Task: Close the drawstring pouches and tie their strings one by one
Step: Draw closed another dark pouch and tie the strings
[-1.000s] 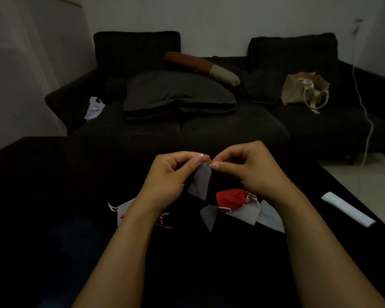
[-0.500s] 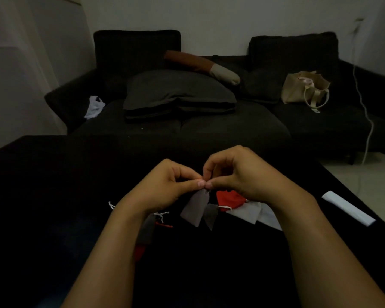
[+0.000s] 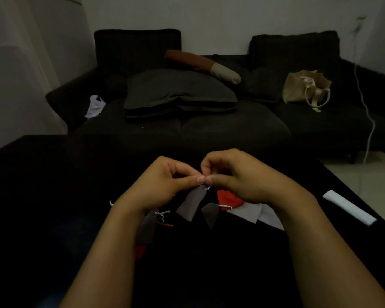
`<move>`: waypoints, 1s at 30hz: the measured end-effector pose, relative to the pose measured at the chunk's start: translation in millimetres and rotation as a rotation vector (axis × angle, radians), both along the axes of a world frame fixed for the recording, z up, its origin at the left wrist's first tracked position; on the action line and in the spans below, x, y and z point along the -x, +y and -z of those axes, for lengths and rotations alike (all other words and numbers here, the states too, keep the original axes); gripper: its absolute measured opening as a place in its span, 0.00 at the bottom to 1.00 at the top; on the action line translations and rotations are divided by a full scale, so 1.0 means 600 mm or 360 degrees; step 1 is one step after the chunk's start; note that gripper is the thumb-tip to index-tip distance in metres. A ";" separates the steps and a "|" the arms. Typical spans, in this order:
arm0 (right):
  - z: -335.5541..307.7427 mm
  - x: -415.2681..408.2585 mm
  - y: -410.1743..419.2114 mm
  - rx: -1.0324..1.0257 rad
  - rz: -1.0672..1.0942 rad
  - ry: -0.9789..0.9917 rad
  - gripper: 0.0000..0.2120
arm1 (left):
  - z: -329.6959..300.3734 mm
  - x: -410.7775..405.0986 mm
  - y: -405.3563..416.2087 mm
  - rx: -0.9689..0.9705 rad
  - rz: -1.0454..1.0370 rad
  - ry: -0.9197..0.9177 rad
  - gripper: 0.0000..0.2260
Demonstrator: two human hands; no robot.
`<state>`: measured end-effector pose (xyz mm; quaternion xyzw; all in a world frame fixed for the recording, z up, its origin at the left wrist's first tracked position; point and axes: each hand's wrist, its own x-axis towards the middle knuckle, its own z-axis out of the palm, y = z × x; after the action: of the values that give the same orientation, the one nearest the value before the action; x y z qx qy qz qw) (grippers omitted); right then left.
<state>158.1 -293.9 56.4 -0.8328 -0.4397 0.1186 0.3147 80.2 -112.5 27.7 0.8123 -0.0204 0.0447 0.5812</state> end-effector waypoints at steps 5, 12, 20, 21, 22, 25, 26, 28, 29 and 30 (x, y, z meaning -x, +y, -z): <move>-0.006 0.006 -0.009 -0.0343 -0.0076 0.0366 0.03 | -0.010 0.004 -0.005 0.0545 -0.0136 -0.0110 0.05; -0.005 0.013 -0.009 -0.0493 -0.0105 0.0588 0.03 | -0.013 0.007 -0.017 0.0799 -0.0127 -0.0054 0.05; -0.016 0.007 -0.026 -0.0579 0.0117 0.0557 0.11 | -0.013 0.003 -0.010 0.0819 -0.0268 -0.0061 0.12; -0.021 0.005 -0.030 -0.0492 0.0146 0.0463 0.09 | -0.013 0.002 -0.009 0.0799 -0.0298 -0.0073 0.14; -0.024 0.004 -0.034 -0.0400 0.0172 0.0349 0.07 | -0.013 0.002 -0.008 0.0782 -0.0324 -0.0087 0.14; -0.028 0.008 -0.030 -0.0353 0.0198 0.0124 0.03 | -0.013 -0.002 -0.009 0.0678 -0.0366 -0.0136 0.13; -0.029 0.011 -0.025 -0.0384 0.0170 0.0061 0.04 | -0.012 -0.003 -0.011 0.0625 -0.0371 -0.0149 0.12; -0.030 0.016 -0.014 -0.0390 0.0122 -0.0088 0.06 | -0.010 -0.005 -0.015 0.0514 -0.0392 -0.0185 0.09; -0.029 0.018 -0.008 -0.0371 0.0112 -0.0165 0.06 | -0.008 -0.006 -0.016 0.0457 -0.0397 -0.0206 0.09; -0.028 0.019 -0.004 -0.0355 0.0110 -0.0238 0.07 | -0.007 -0.005 -0.017 0.0406 -0.0383 -0.0220 0.09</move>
<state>146.5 -296.0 73.2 -0.8138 -0.4434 -0.0045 0.3755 83.4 -122.8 32.0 0.7237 0.0428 0.1716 0.6671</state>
